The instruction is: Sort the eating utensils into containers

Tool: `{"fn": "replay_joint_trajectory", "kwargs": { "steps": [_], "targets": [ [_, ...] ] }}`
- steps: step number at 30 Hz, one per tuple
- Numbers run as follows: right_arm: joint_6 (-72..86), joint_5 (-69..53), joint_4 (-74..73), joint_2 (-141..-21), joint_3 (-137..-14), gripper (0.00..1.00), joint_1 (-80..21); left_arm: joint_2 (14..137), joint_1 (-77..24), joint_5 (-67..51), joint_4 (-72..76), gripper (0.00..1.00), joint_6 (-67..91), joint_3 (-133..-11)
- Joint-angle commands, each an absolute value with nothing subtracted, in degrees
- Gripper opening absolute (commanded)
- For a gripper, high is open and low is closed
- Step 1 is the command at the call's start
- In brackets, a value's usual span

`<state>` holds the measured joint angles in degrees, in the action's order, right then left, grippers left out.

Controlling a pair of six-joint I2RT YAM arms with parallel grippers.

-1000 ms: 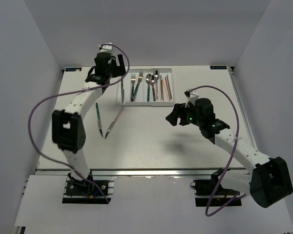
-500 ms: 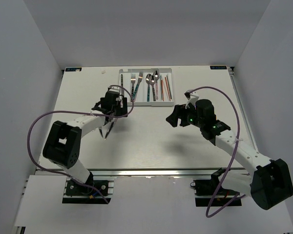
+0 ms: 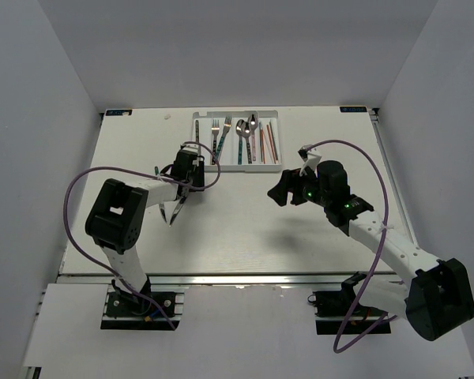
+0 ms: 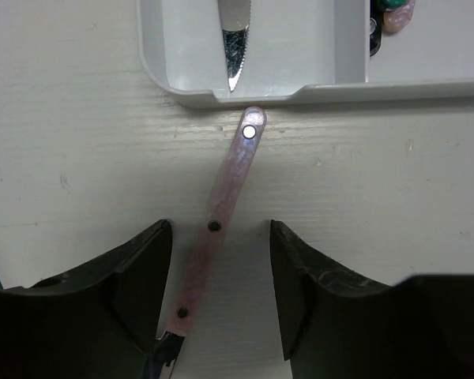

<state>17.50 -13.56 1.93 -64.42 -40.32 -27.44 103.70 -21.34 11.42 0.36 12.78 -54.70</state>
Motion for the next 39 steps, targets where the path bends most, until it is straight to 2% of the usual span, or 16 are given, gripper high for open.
{"fn": "replay_joint_trajectory", "kwargs": {
  "steps": [1, 3, 4, 7, 9, 11, 12, 14, 18, 24, 28, 29, 31, 33, 39],
  "targets": [
    [16.52, -14.50, 4.57, -63.19, -40.25, 0.78, -27.33, 105.11, -21.18, 10.28, -1.93, 0.61, 13.36, -55.64],
    [16.44, -14.50, 4.57, -63.11, -40.17, 0.79, -27.33, 104.94, -21.36, 9.24, -2.63, 0.58, 14.49, -54.85],
    [16.44, -14.59, 4.48, -63.11, -40.25, 0.79, -27.25, 104.68, -21.53, 9.05, -2.98, 0.53, 15.02, -54.41],
    [16.70, -15.81, 4.57, -62.93, -40.34, 0.79, -27.33, 102.57, -23.90, 9.14, -4.30, 0.49, 17.48, -52.22],
    [16.70, -16.17, 4.57, -62.76, -40.43, 0.78, -27.33, 101.52, -26.44, 8.44, -6.06, 0.39, 19.15, -51.42],
    [16.79, -16.17, 4.48, -62.58, -40.43, 0.79, -27.33, 101.16, -28.55, 8.44, -8.60, 0.25, 20.12, -51.15],
    [16.79, -16.08, 4.40, -62.40, -40.43, 0.79, -27.25, 100.73, -30.39, 8.61, -9.40, 0.09, 21.08, -51.15],
    [16.70, -15.91, 4.22, -62.14, -40.52, 0.79, -27.25, 100.20, -32.25, 9.22, -12.20, 0.00, 21.36, -51.68],
    [16.52, -15.65, 3.87, -61.35, -40.43, 0.79, -27.33, 97.65, -34.89, 12.65, -16.87, 0.00, 23.29, -53.26],
    [16.44, -15.12, 3.78, -61.35, -40.52, 0.79, -27.33, 86.85, -35.24, 15.81, -19.51, 0.00, 24.43, -58.52],
    [16.52, -14.77, 3.78, -61.87, -40.61, 0.79, -27.33, 83.67, -33.93, 25.21, -17.32, 0.00, 25.66, -64.32],
    [16.61, -14.77, 3.87, -62.14, -40.61, 0.79, -27.25, 86.80, -30.71, 24.96, -16.36, 0.00, 25.58, -66.34],
    [16.44, -14.68, 3.61, -62.31, -40.69, 0.79, -27.33, 91.99, -27.09, 15.94, -14.95, 0.00, 24.79, -74.04],
    [16.26, -14.33, 3.43, -62.23, -40.61, 0.80, -27.25, 100.43, -24.27, 12.15, -12.40, 0.00, 21.46, -79.77],
    [15.65, -13.71, 3.43, -63.10, -40.60, 0.80, -27.25, 123.43, -19.87, 8.02, -13.26, 0.00, 12.39, -109.91]
  ]
}}
